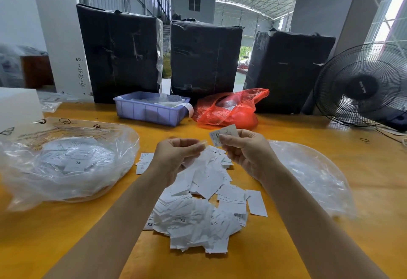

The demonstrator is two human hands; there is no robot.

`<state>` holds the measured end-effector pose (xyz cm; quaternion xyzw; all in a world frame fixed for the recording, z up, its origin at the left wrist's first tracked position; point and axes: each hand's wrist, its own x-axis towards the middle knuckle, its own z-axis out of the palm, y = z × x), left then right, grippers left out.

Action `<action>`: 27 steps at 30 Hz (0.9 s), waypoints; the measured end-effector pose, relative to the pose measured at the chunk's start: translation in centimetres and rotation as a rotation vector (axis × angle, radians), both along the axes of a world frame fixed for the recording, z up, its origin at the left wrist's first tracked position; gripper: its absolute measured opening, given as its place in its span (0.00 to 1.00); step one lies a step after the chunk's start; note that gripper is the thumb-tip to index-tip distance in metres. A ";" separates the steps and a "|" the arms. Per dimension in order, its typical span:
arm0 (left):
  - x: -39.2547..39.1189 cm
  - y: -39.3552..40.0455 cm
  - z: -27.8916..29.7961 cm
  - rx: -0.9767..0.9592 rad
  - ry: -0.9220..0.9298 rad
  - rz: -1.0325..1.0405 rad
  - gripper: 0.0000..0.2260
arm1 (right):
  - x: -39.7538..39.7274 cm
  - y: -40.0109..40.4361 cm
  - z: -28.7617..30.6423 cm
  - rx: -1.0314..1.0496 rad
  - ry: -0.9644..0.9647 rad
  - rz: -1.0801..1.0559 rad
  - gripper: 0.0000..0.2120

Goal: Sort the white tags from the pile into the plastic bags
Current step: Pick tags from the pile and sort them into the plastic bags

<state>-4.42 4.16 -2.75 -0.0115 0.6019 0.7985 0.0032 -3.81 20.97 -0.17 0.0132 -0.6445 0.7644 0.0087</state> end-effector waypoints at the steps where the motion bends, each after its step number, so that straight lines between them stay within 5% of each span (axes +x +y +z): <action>1: 0.0 0.0 0.0 0.011 -0.009 -0.003 0.06 | 0.0 -0.2 0.0 -0.022 0.000 -0.004 0.08; 27: 0.1 -0.4 0.2 0.114 -0.037 0.012 0.15 | 0.2 -1.3 -0.5 0.064 -0.023 -0.003 0.10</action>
